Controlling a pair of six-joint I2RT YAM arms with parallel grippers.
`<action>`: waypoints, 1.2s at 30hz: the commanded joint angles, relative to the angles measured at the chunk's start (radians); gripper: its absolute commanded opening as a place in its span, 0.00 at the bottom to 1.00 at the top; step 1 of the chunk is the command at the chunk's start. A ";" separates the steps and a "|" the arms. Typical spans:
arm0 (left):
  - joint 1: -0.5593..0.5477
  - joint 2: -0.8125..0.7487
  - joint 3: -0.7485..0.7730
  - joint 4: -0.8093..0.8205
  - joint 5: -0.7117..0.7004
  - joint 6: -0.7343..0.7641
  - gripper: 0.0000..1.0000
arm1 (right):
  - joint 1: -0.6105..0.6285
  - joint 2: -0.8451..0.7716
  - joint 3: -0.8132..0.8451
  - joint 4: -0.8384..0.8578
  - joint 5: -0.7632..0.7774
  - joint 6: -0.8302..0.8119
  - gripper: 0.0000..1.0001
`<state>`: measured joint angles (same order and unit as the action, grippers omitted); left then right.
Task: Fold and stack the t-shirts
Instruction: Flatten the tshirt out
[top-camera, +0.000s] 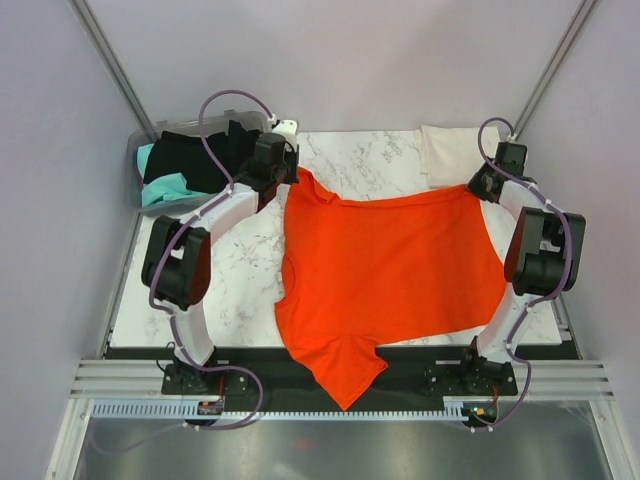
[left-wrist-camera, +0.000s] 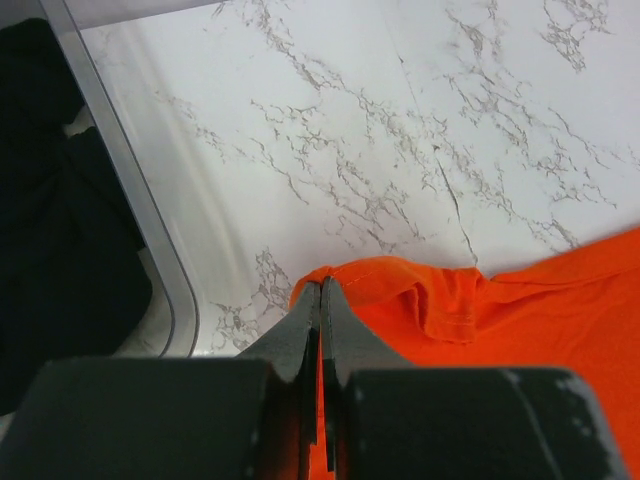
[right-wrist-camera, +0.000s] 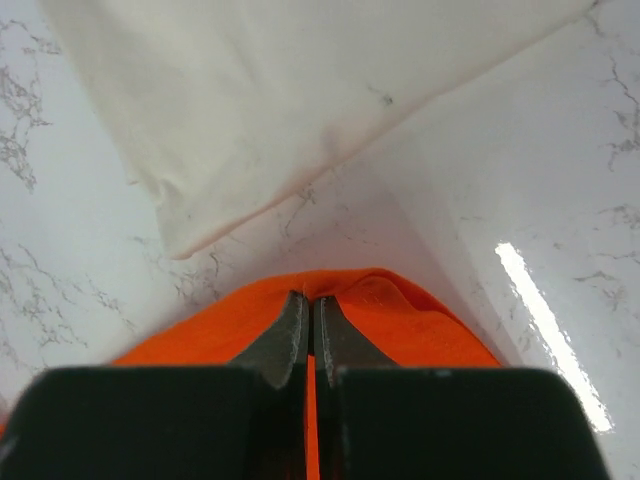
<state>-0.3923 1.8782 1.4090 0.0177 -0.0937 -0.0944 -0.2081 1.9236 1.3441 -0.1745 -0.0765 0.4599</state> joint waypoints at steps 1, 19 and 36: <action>0.004 -0.014 0.045 0.027 0.014 -0.054 0.02 | -0.007 -0.018 0.030 -0.020 0.087 -0.035 0.00; 0.007 0.055 0.218 -0.062 0.018 -0.005 0.02 | -0.005 0.012 0.084 -0.065 0.047 -0.015 0.00; 0.009 0.300 0.696 -0.097 -0.106 0.197 0.02 | -0.005 0.072 0.222 -0.172 0.026 0.023 0.08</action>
<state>-0.3920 2.1204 1.9606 -0.0826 -0.1505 0.0090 -0.2115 1.9732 1.5063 -0.3233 -0.0471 0.4564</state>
